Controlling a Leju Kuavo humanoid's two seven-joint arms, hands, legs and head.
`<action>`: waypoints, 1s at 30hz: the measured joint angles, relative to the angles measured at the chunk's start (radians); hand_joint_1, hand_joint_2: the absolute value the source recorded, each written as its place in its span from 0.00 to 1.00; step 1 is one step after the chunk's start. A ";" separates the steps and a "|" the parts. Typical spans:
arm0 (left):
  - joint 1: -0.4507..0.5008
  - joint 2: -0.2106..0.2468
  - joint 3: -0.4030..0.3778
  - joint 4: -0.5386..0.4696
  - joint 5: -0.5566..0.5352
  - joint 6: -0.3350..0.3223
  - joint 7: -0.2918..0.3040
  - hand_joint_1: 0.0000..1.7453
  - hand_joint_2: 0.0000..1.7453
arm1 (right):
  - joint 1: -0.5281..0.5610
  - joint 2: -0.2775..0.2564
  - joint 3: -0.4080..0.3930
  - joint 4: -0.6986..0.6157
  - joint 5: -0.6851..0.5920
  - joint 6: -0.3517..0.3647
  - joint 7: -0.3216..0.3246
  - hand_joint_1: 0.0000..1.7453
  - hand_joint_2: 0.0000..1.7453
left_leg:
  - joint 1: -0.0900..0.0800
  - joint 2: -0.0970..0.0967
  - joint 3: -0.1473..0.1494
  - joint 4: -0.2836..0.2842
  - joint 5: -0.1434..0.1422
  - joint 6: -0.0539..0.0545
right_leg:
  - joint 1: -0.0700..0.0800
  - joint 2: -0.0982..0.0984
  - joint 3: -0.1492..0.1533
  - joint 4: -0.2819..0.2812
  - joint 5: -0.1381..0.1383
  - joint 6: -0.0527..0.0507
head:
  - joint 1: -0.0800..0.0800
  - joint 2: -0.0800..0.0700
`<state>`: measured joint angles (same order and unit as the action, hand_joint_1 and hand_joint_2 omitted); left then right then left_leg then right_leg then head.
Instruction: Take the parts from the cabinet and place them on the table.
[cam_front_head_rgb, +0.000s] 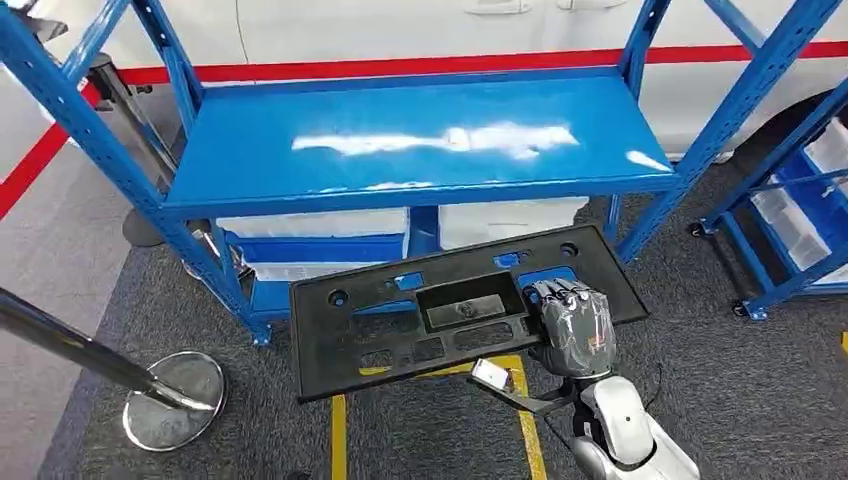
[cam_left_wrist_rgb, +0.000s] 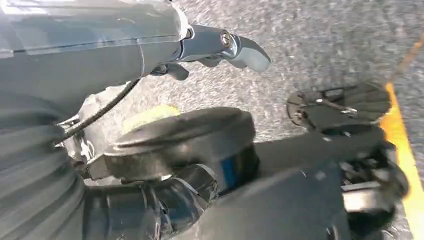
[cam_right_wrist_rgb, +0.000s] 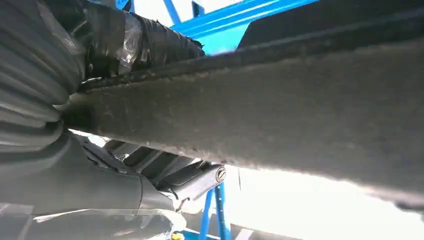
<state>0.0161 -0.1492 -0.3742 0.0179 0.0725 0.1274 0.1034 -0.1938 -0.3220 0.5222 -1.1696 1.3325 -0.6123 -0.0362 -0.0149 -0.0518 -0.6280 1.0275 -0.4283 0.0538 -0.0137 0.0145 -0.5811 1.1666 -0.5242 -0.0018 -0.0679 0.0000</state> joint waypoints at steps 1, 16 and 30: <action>-0.001 -0.001 0.000 0.000 0.001 0.000 0.000 0.00 1.00 | -0.001 -0.002 -0.004 -0.004 -0.006 0.000 0.001 1.00 1.00 | 0.002 -0.008 -0.012 0.010 0.004 -0.004 | -0.001 0.047 0.047 -0.084 -0.018 -0.007 | -0.001 0.000; -0.001 0.001 -0.029 0.001 0.025 -0.002 -0.011 0.00 1.00 | 0.010 -0.034 -0.030 -0.123 -0.061 0.083 -0.007 1.00 1.00 | 0.030 0.092 0.092 0.040 -0.055 -0.067 | -0.004 -0.101 -0.028 -0.126 0.068 -0.016 | -0.007 0.000; 0.003 0.004 -0.049 0.001 0.050 -0.022 -0.016 0.00 1.00 | 0.013 -0.067 -0.032 -0.132 -0.090 0.099 -0.018 1.00 1.00 | 0.005 -0.008 0.031 -0.012 -0.012 -0.003 | -0.013 -0.009 -0.018 0.014 -0.022 0.018 | -0.006 0.000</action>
<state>0.0191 -0.1453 -0.4234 0.0191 0.1228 0.1057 0.0877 -0.1806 -0.3887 0.4898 -1.3020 1.2421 -0.5131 -0.0538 -0.0098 -0.0595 -0.5972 1.0151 -0.4403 0.0505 -0.0271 0.0054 -0.5988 1.1804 -0.5463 0.0162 -0.0736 0.0000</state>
